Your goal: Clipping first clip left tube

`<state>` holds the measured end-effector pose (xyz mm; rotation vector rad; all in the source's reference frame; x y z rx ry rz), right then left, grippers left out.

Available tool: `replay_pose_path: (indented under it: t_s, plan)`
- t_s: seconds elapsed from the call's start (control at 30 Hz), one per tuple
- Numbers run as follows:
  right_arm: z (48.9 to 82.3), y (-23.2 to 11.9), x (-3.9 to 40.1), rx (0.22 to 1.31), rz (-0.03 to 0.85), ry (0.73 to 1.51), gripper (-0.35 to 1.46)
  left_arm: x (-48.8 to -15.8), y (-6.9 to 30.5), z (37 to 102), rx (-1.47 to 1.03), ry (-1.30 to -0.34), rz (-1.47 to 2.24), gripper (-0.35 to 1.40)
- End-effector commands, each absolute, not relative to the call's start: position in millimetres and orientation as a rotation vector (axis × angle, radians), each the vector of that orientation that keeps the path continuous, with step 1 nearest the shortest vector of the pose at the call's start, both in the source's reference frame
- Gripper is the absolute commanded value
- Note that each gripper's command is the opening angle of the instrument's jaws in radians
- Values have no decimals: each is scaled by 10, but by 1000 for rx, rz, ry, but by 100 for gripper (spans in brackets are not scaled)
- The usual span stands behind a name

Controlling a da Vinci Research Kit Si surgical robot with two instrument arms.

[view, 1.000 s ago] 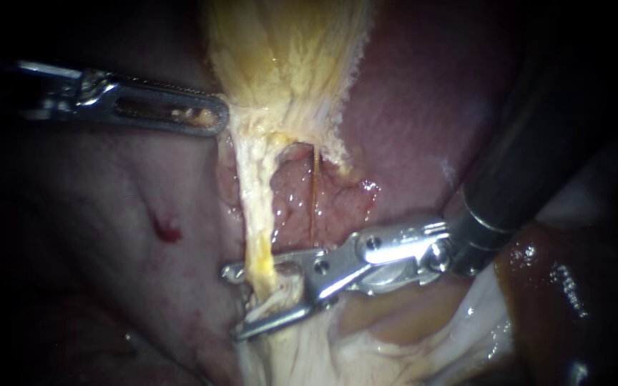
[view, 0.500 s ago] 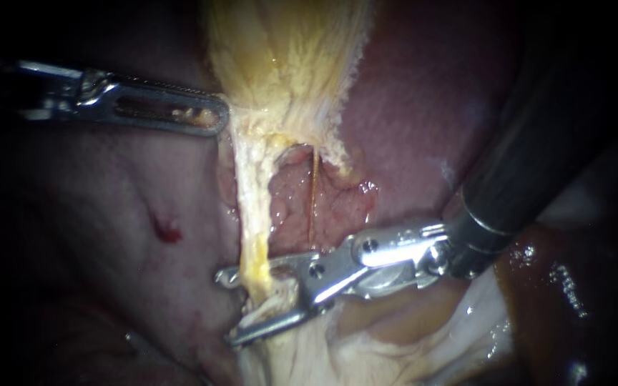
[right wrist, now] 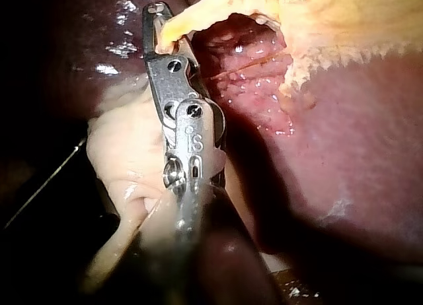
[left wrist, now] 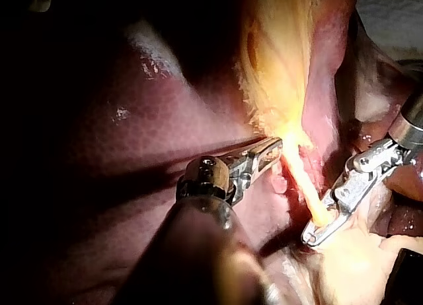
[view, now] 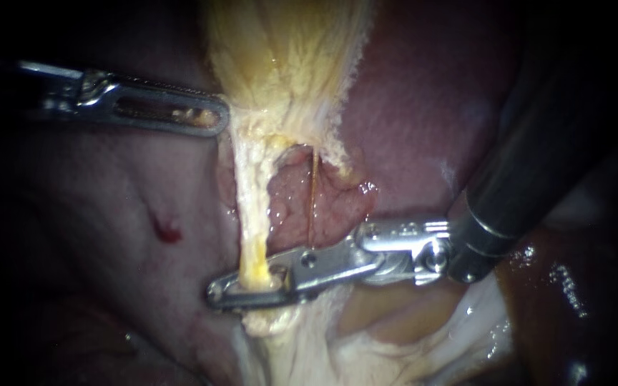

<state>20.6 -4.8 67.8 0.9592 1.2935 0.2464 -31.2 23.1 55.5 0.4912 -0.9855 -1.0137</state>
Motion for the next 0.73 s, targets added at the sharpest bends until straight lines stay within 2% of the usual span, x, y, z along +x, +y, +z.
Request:
replay_pose_path:
  t_s: [0.03, 0.13, 0.73]
  plan:
    - [677, -48, 207, 986, 265, 1279, -35, -312, 231, 555, 491, -985, -1013, -35]
    - [678, -48, 205, 1007, 288, 1268, -35, -312, 231, 555, 491, -985, -1013, -35]
    - [679, -49, 202, 1004, 279, 1251, -35, -312, 231, 555, 491, -985, -1014, -35]
